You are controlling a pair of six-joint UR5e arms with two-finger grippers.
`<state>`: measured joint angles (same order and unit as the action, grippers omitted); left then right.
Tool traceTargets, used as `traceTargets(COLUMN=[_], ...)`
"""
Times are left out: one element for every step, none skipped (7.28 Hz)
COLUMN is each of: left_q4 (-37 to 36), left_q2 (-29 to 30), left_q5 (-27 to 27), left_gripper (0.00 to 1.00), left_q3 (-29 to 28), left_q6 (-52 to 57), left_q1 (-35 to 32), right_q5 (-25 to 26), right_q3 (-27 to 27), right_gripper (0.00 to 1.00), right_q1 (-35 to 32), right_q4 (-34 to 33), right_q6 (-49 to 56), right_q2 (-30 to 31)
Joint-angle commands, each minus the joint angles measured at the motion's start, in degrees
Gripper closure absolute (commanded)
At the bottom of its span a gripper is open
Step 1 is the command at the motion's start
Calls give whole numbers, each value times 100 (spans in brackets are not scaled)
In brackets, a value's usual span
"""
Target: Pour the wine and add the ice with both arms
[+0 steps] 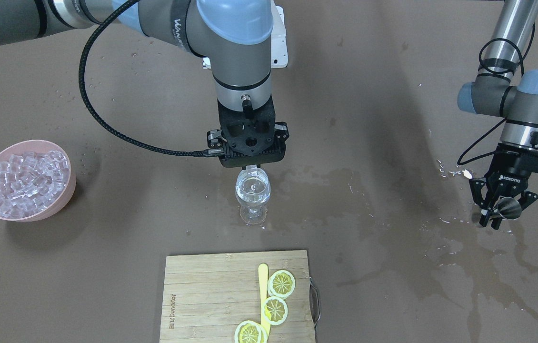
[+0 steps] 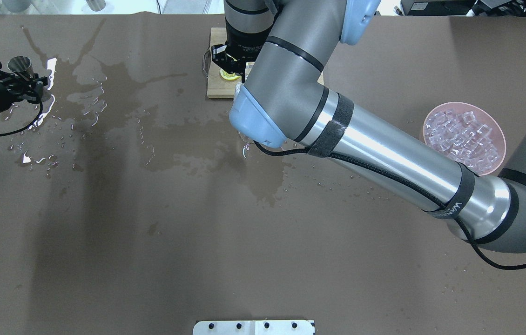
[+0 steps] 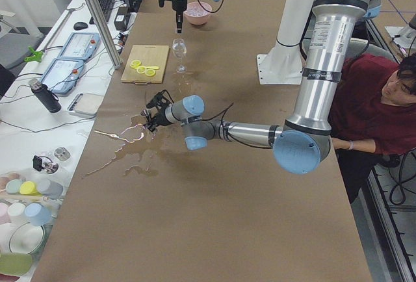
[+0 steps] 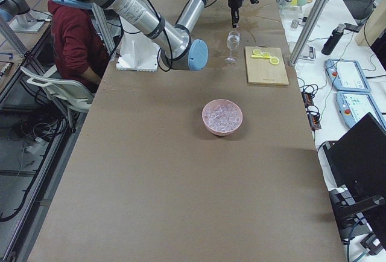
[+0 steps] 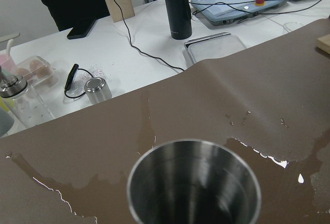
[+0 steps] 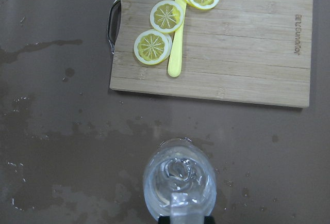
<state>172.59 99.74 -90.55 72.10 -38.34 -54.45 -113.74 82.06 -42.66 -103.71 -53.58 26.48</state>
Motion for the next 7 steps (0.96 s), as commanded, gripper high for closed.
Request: traceTargets(left_q4=[301, 301, 292, 275, 249, 231, 231], left_q2=[1, 1, 10, 19, 62, 80, 141], left_q5=[448, 494, 538, 538, 538, 538, 538], left_gripper=[100, 100, 100, 100, 100, 100, 100], left_q3=[-239, -309, -371, -467, -608, -696, -784], left_q6=[-95, -104, -112, -121, -121, -113, -121], left_q1=[39, 48, 48, 66, 66, 144, 197], right_q5=[1, 10, 27, 27, 62, 62, 97], right_q3=[-93, -198, -373, -453, -454, -462, -454], right_gripper=[97, 96, 96, 96, 96, 94, 91], right_q1=[4, 4, 4, 12, 4, 4, 21], right_q4=[87, 140, 297, 342, 334, 333, 325], right_q6=[23, 31, 32, 32, 32, 32, 5], right_q2=[15, 15, 6, -3, -3, -20, -38])
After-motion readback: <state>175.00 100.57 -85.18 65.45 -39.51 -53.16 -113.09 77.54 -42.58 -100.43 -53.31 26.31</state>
